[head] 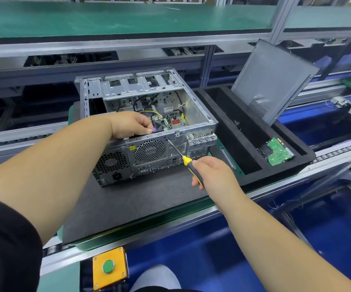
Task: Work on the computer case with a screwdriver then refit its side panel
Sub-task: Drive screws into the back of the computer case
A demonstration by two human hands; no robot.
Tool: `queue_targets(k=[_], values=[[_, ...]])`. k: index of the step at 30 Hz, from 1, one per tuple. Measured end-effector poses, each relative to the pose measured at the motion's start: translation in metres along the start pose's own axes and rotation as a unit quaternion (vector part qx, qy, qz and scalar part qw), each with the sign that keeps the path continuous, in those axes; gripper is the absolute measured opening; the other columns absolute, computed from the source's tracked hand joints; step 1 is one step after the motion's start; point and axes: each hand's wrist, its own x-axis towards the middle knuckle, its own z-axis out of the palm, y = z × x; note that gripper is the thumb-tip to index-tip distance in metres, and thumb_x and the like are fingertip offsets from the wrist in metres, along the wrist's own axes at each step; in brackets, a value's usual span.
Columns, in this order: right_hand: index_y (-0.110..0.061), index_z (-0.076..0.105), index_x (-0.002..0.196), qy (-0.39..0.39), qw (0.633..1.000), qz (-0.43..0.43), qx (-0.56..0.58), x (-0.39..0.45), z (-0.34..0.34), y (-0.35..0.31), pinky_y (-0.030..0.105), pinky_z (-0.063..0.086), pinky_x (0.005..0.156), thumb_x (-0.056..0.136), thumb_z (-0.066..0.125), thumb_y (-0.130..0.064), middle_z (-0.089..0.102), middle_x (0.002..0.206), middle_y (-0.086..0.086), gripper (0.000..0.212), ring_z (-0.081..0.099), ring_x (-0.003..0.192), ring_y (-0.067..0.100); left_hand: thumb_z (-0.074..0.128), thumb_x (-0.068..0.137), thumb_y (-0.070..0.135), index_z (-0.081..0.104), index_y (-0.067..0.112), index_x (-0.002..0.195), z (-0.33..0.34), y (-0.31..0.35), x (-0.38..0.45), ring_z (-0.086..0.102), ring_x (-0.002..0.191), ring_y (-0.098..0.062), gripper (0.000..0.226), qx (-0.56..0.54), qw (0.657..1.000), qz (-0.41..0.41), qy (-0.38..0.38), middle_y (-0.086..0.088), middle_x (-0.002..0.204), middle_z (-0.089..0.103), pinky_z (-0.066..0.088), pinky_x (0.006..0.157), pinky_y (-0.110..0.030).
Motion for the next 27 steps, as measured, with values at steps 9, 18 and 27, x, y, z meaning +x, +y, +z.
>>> queue_targets(k=[9, 18, 27], values=[[-0.027, 0.066, 0.089, 0.003, 1.0, 0.01, -0.003, 0.001, 0.0037, -0.0017, 0.033, 0.048, 0.063, 0.096, 0.048, -0.038, 0.068, 0.062, -0.006, 0.022, 0.051, 0.055, 0.009, 0.055, 0.098, 0.022, 0.06, 0.024, 0.08, 0.0018, 0.0017, -0.0013, 0.044, 0.048, 0.006, 0.02, -0.001, 1.0, -0.007, 0.015, 0.023, 0.055, 0.052, 0.035, 0.061, -0.022], [-0.024, 0.065, 0.087, 0.006, 1.0, 0.006, -0.005, -0.0005, 0.0071, -0.0038, 0.036, 0.048, 0.064, 0.097, 0.047, -0.035, 0.067, 0.062, -0.004, 0.024, 0.051, 0.057, 0.012, 0.054, 0.099, 0.022, 0.063, 0.013, 0.089, 0.0009, 0.0013, -0.0027, 0.041, 0.063, -0.01, 0.016, 0.014, 1.0, 0.009, 0.005, 0.002, 0.076, 0.052, 0.036, 0.068, -0.025], [-0.025, 0.065, 0.086, 0.009, 1.0, 0.016, -0.006, 0.0022, 0.0102, -0.005, 0.039, 0.05, 0.07, 0.093, 0.046, -0.04, 0.068, 0.06, -0.005, 0.025, 0.05, 0.055, 0.01, 0.055, 0.099, 0.021, 0.064, 0.01, 0.094, 0.0021, -0.0012, -0.0012, 0.045, 0.073, -0.014, 0.015, 0.009, 1.0, 0.008, 0.01, 0.0, 0.084, 0.056, 0.038, 0.076, -0.028]])
